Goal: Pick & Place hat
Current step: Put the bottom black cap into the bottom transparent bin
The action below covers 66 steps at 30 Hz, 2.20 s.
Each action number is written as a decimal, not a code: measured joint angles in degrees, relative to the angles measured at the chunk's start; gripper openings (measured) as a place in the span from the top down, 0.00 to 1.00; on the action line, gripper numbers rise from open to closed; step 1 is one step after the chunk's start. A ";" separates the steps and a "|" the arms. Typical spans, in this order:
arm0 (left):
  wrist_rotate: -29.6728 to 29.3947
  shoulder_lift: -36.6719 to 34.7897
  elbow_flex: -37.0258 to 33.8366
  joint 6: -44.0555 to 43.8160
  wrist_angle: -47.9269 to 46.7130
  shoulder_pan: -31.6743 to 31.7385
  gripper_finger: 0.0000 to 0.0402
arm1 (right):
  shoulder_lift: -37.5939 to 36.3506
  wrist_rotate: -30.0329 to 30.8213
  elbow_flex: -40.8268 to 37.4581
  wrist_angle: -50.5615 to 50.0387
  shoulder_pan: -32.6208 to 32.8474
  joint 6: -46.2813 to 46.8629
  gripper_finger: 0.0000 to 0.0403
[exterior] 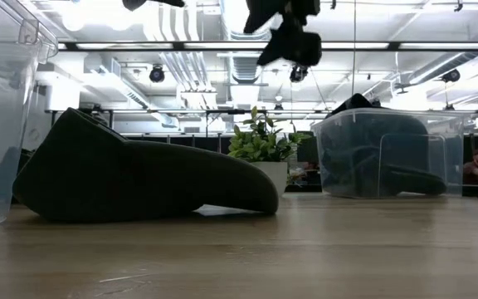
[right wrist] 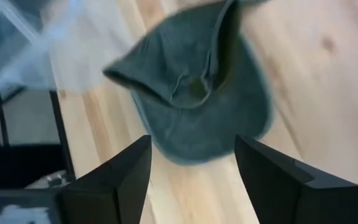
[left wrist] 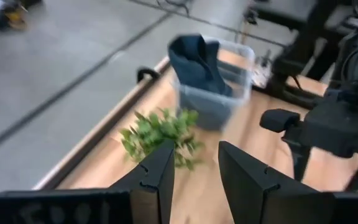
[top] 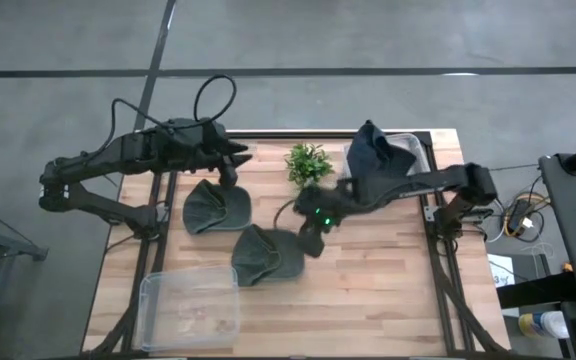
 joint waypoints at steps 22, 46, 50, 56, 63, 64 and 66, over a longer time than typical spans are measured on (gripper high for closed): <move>10.20 -2.56 0.00 3.56 -3.66 -0.03 0.70 | 17.54 8.71 0.11 10.08 -0.90 3.57 0.48; 10.19 -2.56 0.00 0.68 -2.38 -0.08 0.70 | 16.62 1.62 -1.03 8.47 -7.17 -7.23 0.53; 10.07 -2.56 0.00 0.68 -1.94 -0.06 0.70 | 16.62 -0.02 -1.06 8.74 -7.13 -7.36 0.52; 10.00 -2.54 0.00 0.65 -1.66 -0.06 0.70 | 16.62 -1.47 -3.02 9.14 -7.53 -7.22 0.52; 9.91 -2.54 0.00 0.72 -1.65 -0.01 0.70 | 16.64 -4.63 -5.31 11.82 -7.83 -5.77 0.52; 9.91 -2.54 0.00 0.74 -1.65 -0.01 0.70 | 16.64 -4.63 -5.39 12.07 -7.81 -5.72 0.52; 9.89 -2.54 0.00 0.74 -1.65 -0.01 0.70 | 16.64 -4.59 -5.89 12.53 -7.90 -5.66 0.52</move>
